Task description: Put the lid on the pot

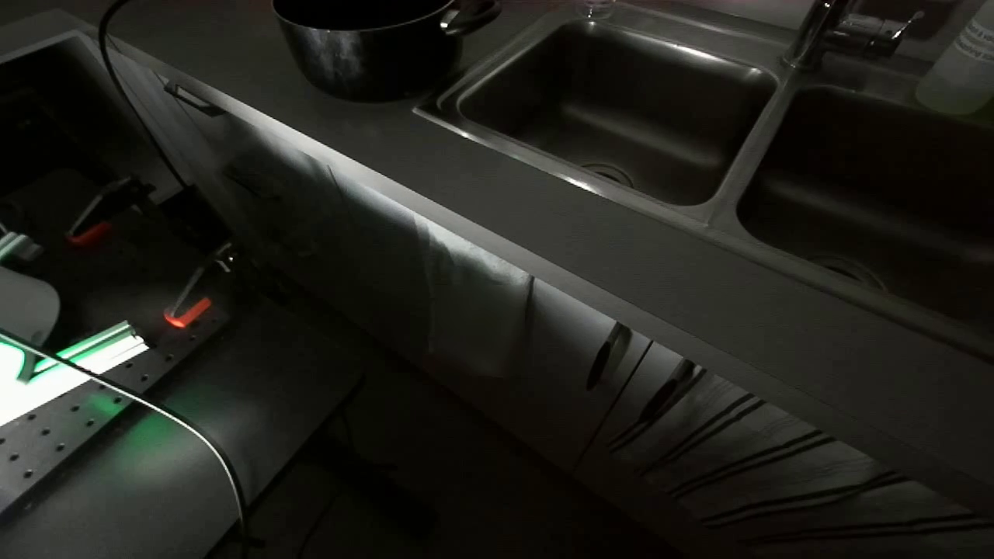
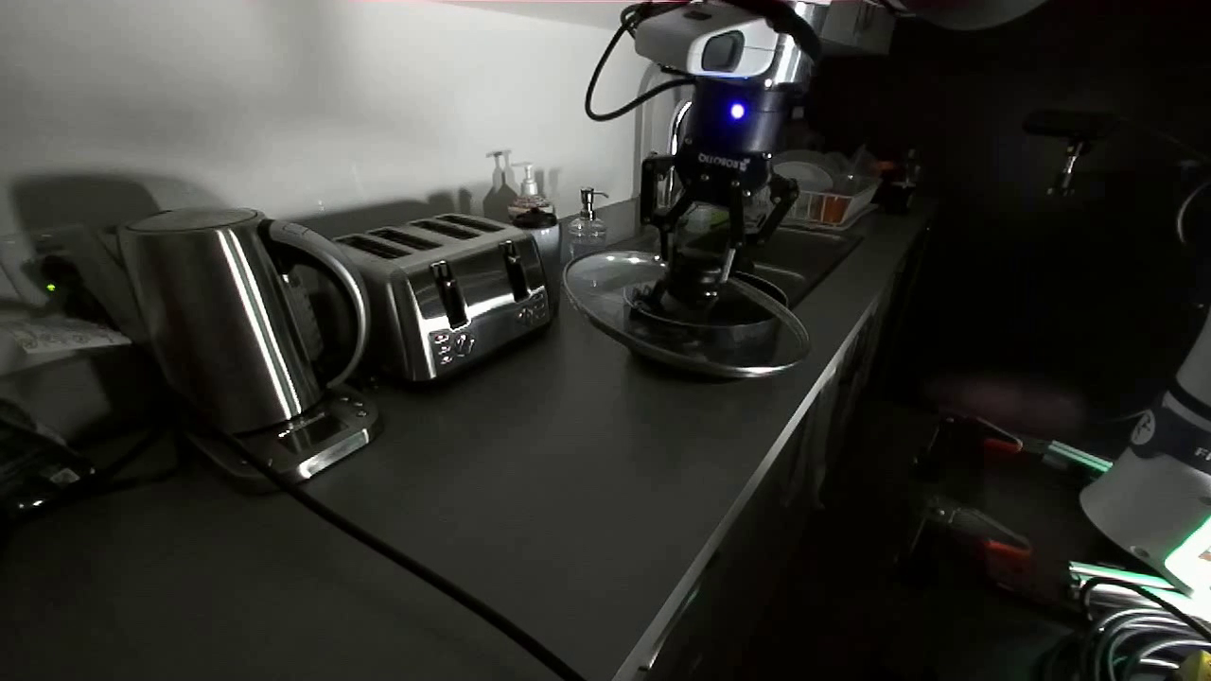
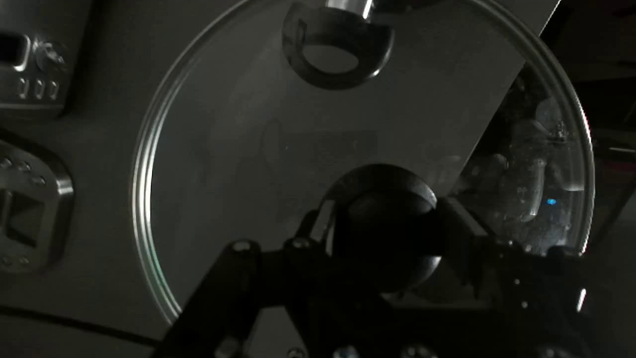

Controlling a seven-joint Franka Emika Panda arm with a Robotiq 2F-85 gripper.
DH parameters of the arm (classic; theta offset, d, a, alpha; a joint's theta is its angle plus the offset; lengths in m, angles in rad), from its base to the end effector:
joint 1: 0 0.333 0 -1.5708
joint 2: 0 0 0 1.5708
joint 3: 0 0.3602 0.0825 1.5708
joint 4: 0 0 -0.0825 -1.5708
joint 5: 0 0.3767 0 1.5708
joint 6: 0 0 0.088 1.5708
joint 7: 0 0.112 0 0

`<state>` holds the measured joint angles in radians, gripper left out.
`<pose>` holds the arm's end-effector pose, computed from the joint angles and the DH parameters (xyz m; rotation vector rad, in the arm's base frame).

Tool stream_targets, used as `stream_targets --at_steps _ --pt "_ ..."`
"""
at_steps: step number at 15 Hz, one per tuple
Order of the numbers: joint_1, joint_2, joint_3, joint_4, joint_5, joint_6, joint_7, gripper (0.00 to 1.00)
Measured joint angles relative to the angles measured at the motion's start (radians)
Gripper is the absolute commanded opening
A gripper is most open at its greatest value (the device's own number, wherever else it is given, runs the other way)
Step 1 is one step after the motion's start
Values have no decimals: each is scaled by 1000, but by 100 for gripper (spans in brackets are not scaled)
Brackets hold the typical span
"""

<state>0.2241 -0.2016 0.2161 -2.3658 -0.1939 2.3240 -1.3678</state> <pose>0.4279 0.2009 0.4618 1.6517 2.3824 0.0709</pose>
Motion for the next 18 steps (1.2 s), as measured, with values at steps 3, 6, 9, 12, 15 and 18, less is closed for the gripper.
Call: stream_targets --at_steps 3,6,9,12,15,18 --pt "-39 29 -24 50 -46 -6 94 27" --pt "-73 77 -43 108 -97 -24 190 27" --pt "-97 135 -63 170 -126 -56 271 27" --pt "-117 193 -88 232 -129 -97 326 27" --pt "-136 239 -113 281 -128 -123 364 27" --pt "-157 273 -136 319 -126 -147 389 27"
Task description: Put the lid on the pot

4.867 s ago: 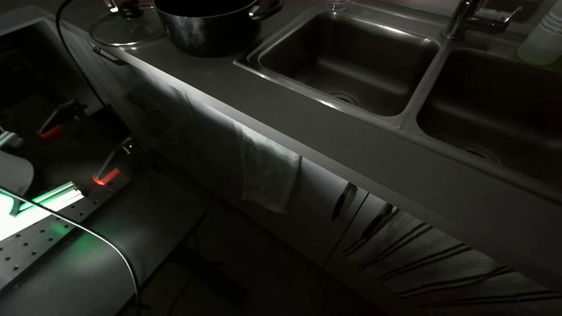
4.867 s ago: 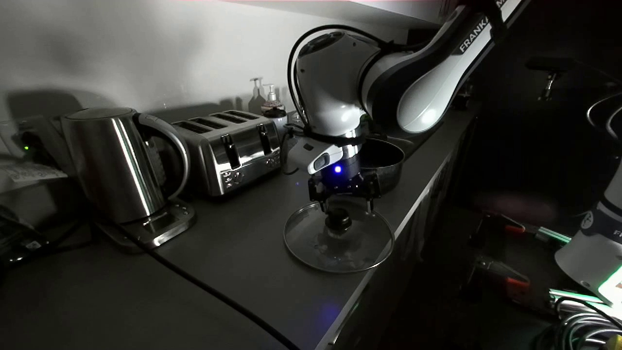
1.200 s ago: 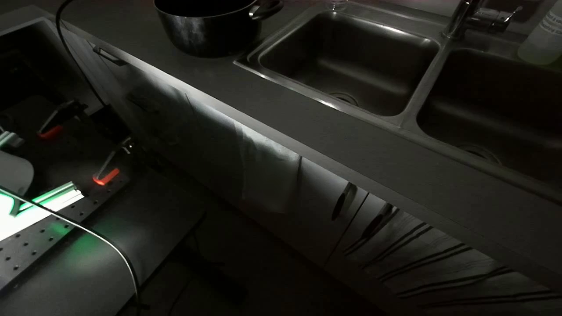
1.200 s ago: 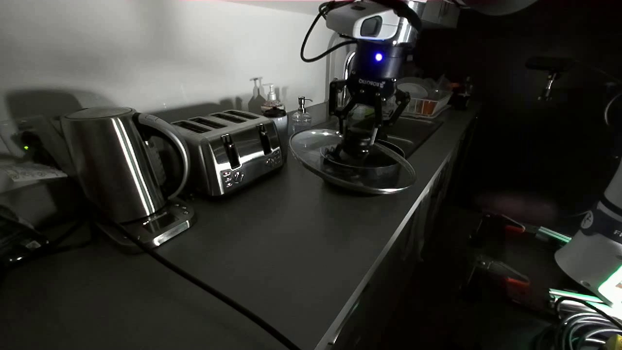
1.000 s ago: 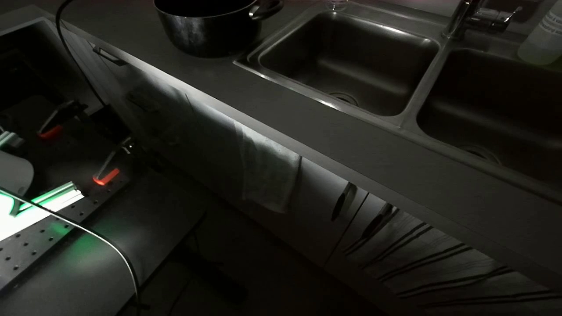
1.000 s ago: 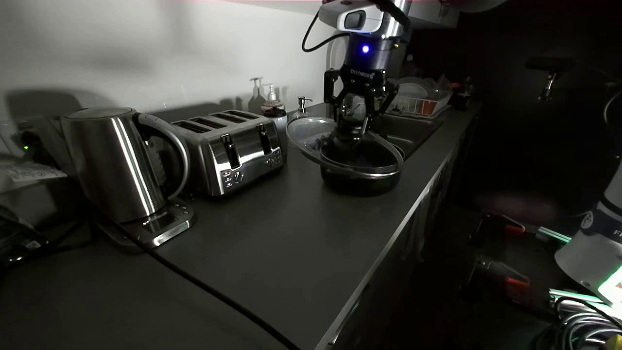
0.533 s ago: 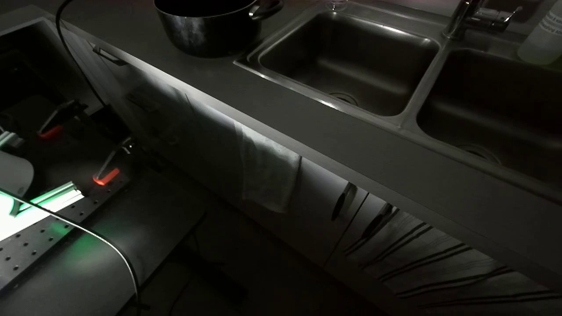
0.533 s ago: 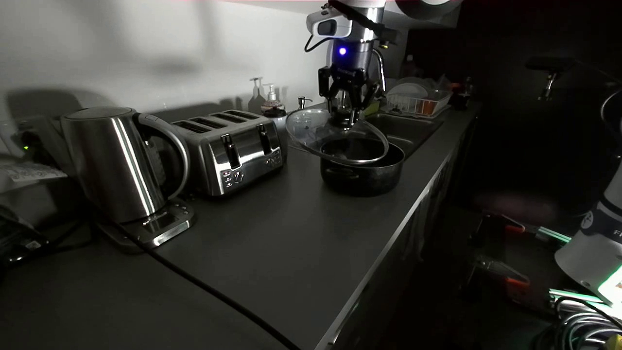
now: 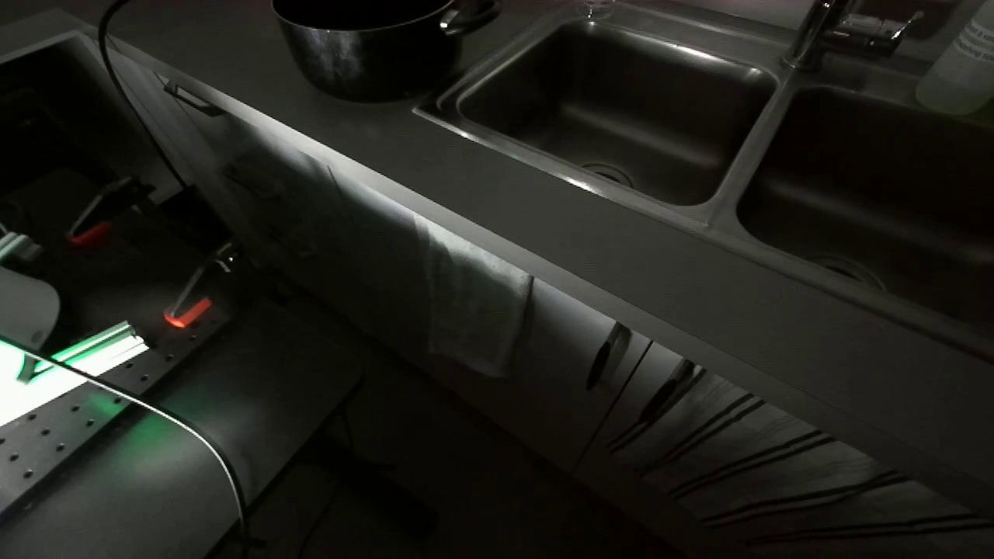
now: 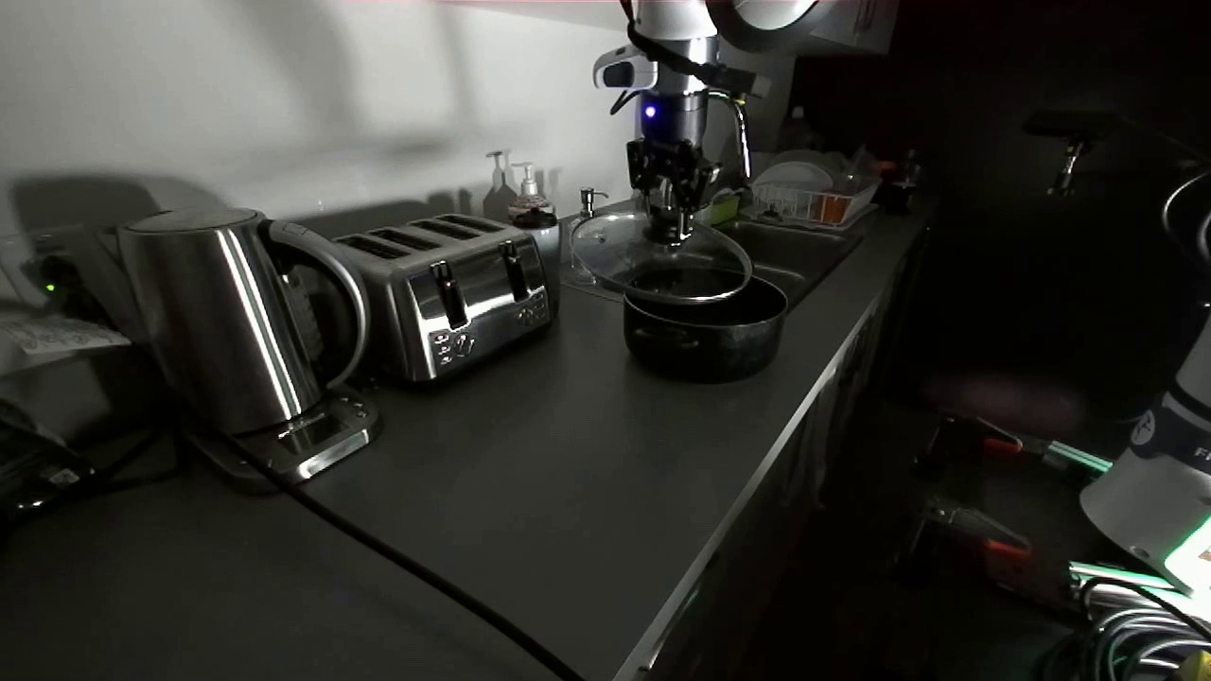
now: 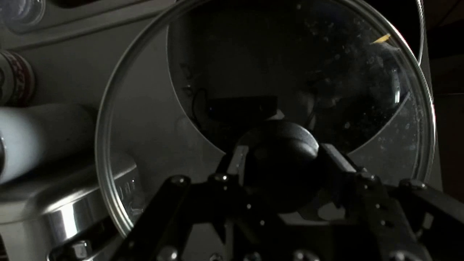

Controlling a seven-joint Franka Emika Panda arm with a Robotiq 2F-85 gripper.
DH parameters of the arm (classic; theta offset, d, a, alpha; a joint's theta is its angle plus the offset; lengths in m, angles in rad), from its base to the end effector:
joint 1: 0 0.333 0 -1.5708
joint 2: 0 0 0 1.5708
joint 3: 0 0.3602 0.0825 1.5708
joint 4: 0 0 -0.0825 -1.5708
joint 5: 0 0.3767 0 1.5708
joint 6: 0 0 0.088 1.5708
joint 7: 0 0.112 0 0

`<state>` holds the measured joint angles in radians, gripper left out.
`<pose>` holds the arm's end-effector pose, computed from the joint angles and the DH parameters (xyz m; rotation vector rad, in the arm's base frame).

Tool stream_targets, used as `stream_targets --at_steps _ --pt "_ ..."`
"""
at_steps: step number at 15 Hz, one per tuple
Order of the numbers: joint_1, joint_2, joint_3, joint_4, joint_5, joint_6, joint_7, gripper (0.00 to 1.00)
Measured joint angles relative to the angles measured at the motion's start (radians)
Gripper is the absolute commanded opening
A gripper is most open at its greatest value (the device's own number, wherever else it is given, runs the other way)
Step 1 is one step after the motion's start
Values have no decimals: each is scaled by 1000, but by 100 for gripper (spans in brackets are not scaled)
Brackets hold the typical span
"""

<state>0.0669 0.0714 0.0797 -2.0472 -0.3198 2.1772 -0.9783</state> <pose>0.5640 0.0691 0.4558 2.2904 1.7413 -0.0755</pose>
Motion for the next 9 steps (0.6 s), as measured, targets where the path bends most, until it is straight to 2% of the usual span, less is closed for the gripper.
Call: stream_targets --at_steps 9 --pt "-61 59 -44 46 27 -35 18 27"
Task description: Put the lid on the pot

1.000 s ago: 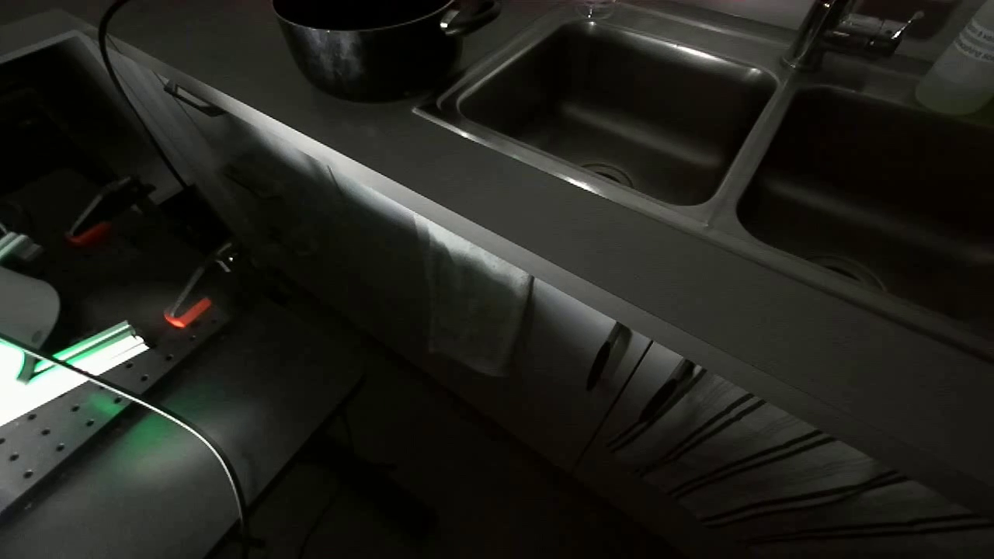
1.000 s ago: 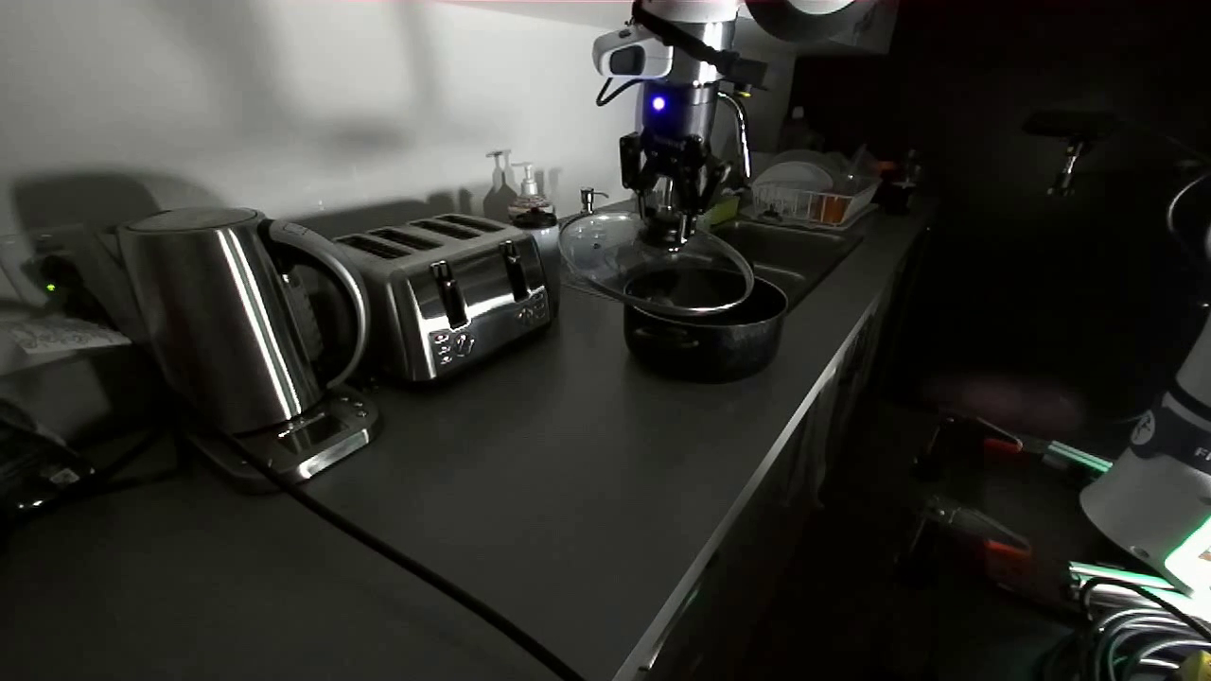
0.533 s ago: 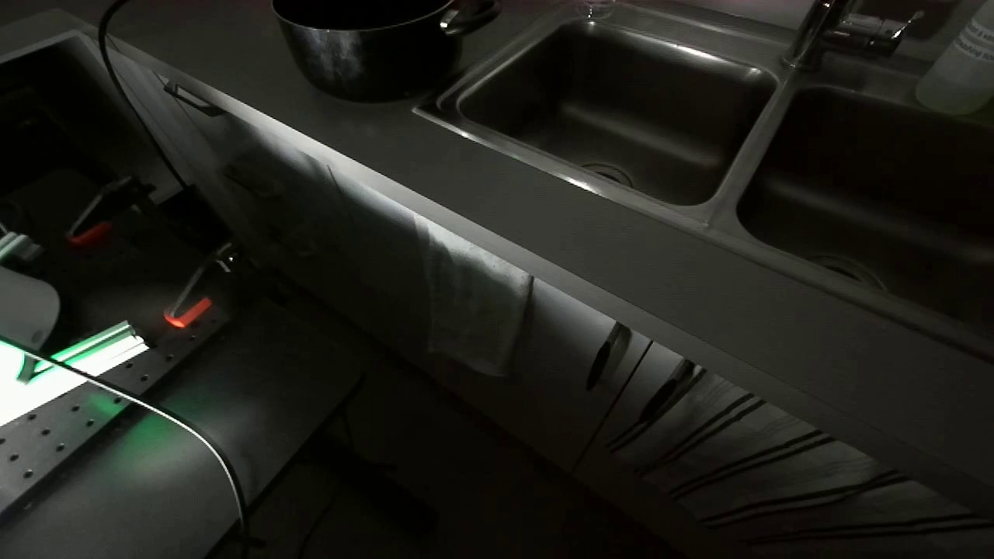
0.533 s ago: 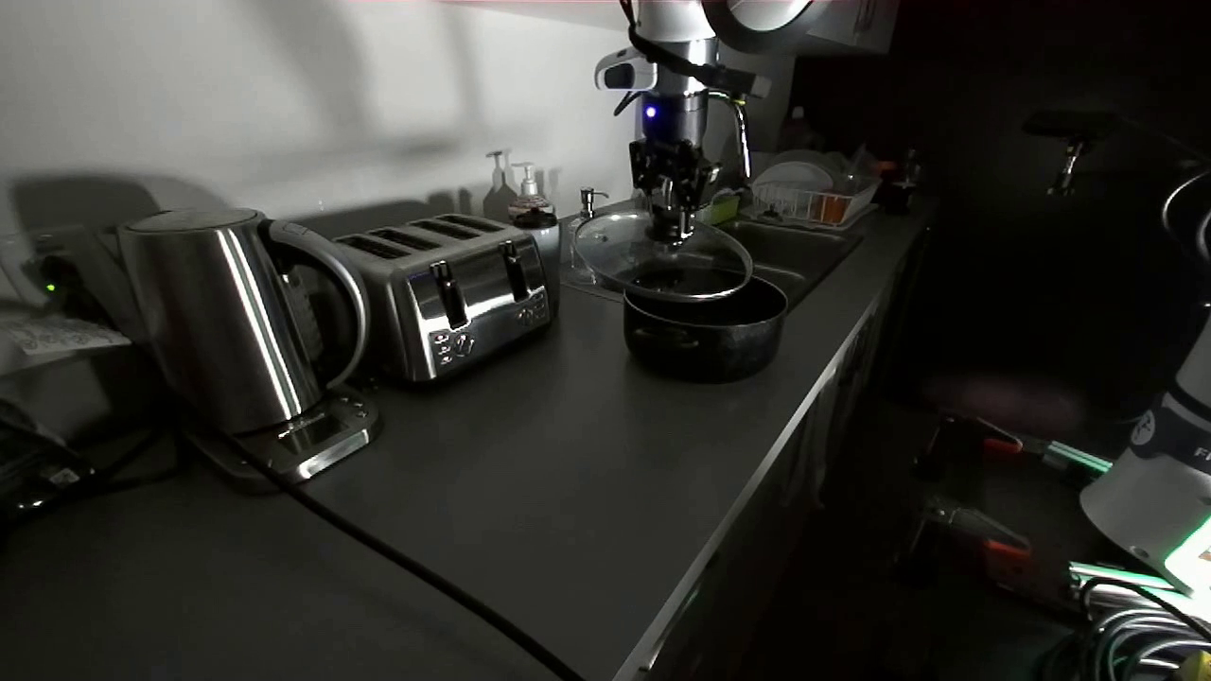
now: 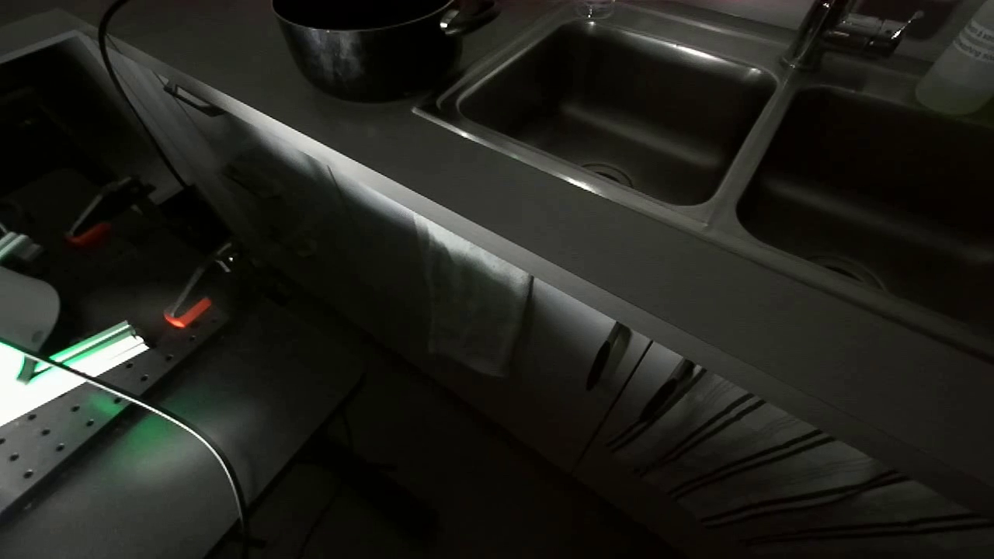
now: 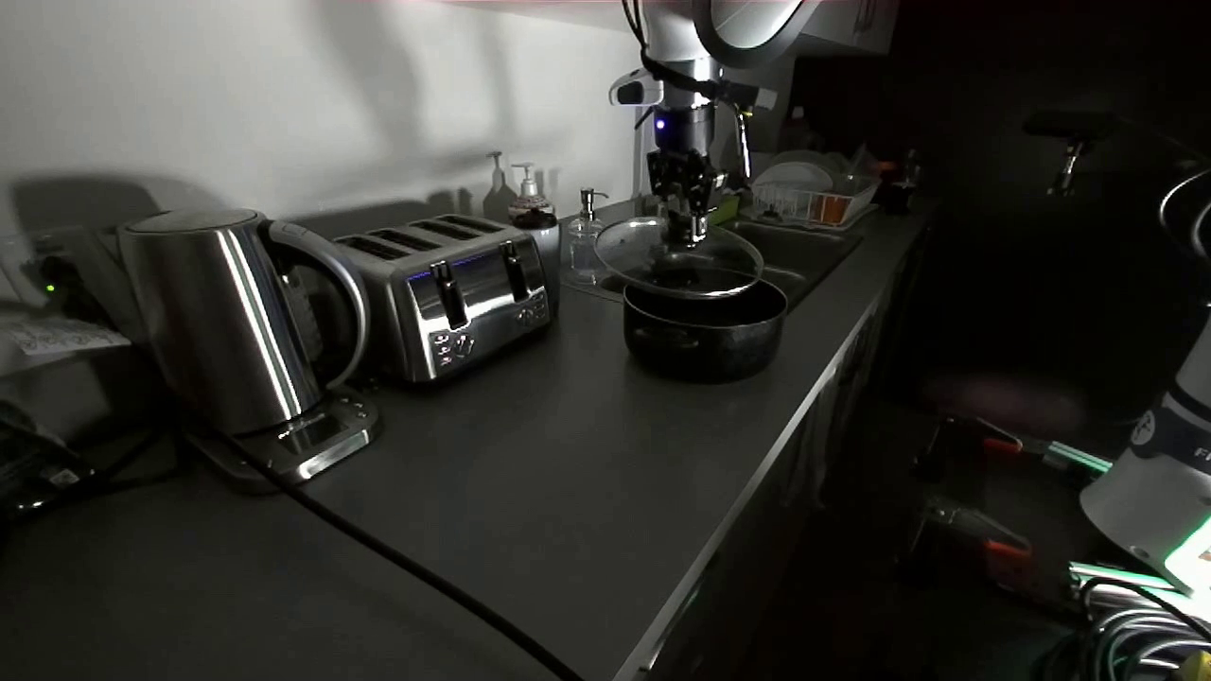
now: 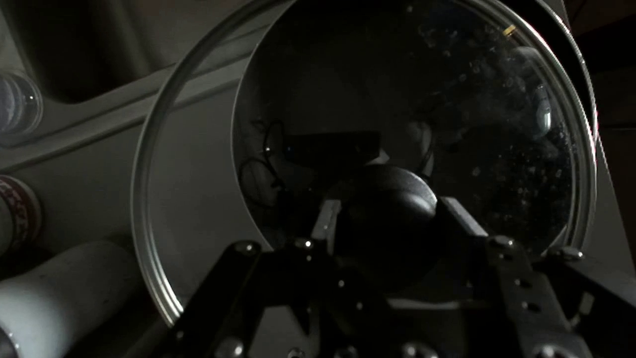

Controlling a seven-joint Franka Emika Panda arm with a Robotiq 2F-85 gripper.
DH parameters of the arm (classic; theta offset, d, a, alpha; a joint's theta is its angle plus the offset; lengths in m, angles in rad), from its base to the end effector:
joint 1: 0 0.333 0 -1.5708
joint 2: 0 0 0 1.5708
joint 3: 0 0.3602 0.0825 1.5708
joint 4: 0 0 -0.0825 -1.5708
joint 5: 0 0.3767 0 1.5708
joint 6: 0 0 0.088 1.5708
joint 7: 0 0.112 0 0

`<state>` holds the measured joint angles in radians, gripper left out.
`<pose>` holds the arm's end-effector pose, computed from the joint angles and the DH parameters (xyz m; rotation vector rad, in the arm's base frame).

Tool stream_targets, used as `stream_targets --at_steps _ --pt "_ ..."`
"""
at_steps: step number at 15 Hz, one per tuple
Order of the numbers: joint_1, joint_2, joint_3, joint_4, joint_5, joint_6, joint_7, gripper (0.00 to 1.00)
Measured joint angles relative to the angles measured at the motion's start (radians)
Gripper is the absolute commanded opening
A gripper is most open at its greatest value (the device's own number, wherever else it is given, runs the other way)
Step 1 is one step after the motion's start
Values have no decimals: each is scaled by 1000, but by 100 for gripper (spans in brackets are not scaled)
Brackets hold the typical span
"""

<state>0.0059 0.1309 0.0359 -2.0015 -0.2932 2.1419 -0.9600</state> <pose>0.5818 0.0102 0.4391 2.4398 1.5977 -0.1445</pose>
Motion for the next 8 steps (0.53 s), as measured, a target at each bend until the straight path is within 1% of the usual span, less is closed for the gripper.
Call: stream_targets --at_steps 8 --pt "-21 38 -5 2 66 -48 -2 27"
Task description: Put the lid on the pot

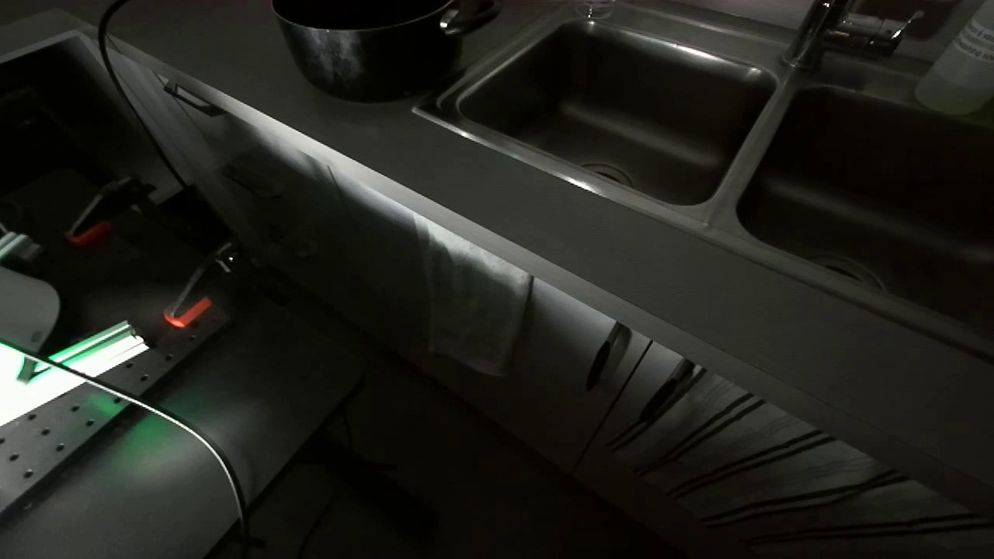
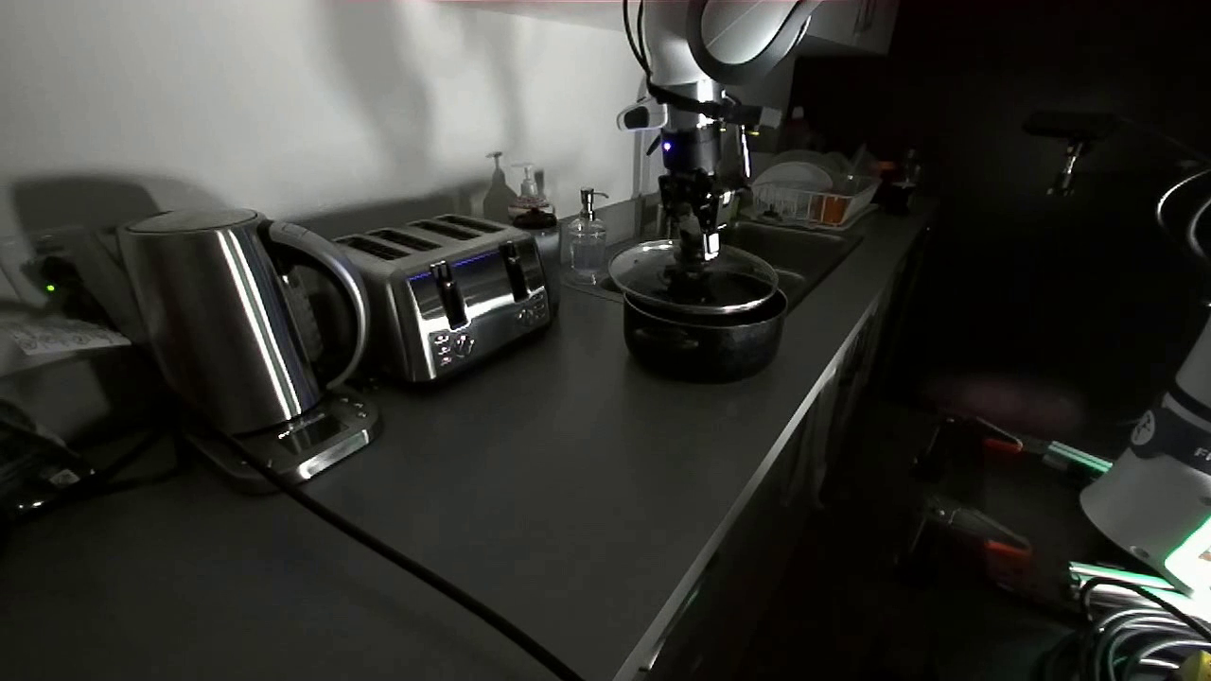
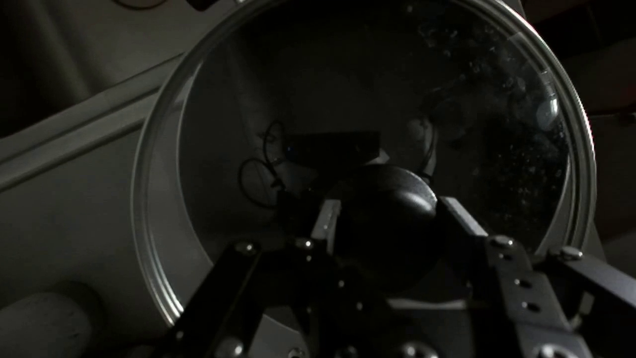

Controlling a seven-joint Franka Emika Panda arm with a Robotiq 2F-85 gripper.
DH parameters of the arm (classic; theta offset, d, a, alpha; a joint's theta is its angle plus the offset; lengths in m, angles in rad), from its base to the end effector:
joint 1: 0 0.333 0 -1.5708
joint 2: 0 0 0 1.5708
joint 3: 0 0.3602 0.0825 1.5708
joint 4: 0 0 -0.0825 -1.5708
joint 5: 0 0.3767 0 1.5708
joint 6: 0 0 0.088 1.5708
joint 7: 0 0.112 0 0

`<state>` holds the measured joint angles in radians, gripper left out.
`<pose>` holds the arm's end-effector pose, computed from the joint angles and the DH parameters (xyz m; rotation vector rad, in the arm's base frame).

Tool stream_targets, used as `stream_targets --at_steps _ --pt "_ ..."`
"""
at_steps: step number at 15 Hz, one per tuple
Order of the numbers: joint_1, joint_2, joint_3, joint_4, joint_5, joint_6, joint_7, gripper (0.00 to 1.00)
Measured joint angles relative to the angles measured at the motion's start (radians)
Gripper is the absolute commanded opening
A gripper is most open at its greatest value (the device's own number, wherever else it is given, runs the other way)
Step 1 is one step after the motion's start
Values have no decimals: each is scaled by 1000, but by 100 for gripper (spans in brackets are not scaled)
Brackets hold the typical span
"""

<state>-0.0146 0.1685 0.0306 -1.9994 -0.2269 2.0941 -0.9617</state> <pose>0.5800 -0.0033 0.4136 2.5588 1.5661 -0.2261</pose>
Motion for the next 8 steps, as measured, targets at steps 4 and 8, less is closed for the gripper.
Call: stream_targets --at_steps 4,8 --pt "-2 10 0 8 30 -33 0 27" --pt "-11 19 0 22 45 -47 0 27"
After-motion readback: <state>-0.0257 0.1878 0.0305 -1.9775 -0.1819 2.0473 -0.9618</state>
